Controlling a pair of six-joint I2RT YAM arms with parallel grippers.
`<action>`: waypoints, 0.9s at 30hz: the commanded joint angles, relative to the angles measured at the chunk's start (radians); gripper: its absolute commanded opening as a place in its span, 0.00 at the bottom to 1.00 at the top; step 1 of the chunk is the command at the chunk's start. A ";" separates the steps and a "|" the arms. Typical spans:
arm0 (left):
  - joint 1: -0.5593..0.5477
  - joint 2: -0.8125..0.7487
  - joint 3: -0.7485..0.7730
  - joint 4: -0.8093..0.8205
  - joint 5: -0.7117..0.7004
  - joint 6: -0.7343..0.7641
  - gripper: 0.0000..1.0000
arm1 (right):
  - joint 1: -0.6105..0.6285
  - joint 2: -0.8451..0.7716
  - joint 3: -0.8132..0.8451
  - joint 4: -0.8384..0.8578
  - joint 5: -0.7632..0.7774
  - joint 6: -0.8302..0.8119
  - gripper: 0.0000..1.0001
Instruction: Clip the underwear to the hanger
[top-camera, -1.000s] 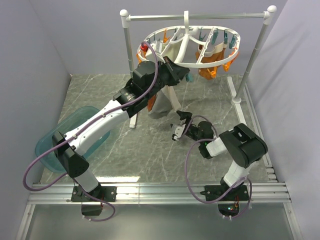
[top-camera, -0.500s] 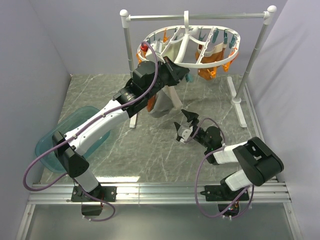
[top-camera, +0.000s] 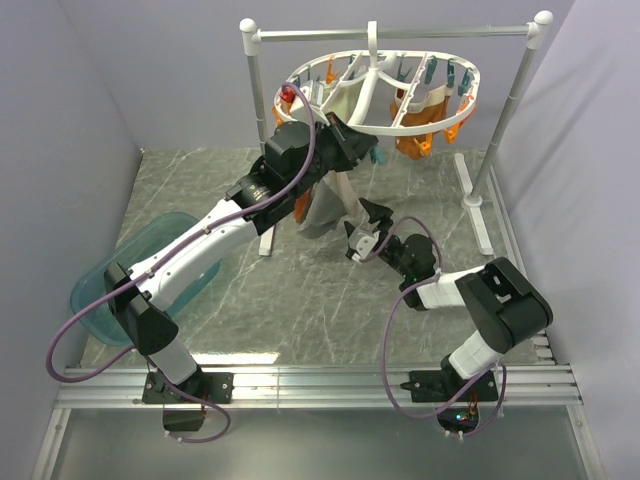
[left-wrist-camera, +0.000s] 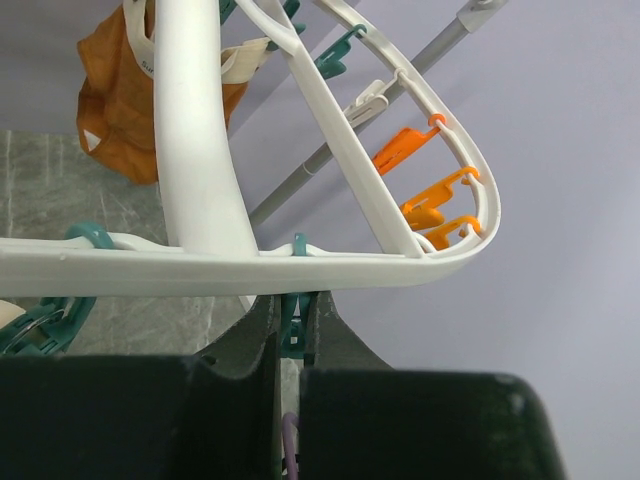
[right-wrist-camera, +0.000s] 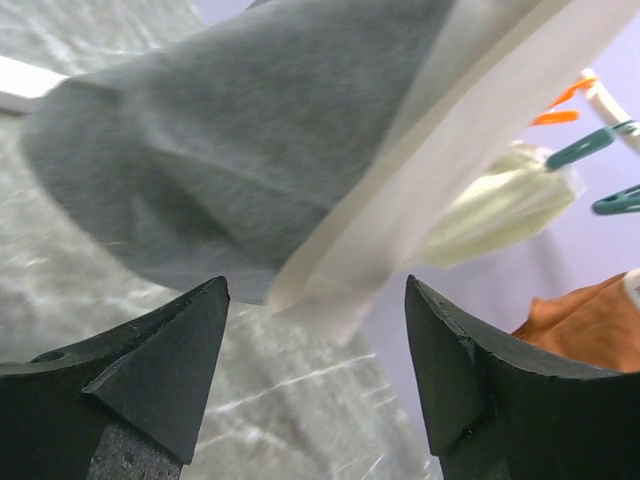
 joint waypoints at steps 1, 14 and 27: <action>0.020 -0.026 0.022 0.041 -0.014 0.001 0.00 | -0.010 0.026 0.073 0.467 0.019 -0.004 0.78; 0.034 -0.035 0.005 0.049 -0.003 -0.003 0.00 | -0.048 0.060 0.129 0.465 0.025 -0.026 0.39; 0.037 -0.020 0.009 0.057 0.015 -0.004 0.00 | -0.149 -0.048 0.042 0.461 -0.125 0.065 0.33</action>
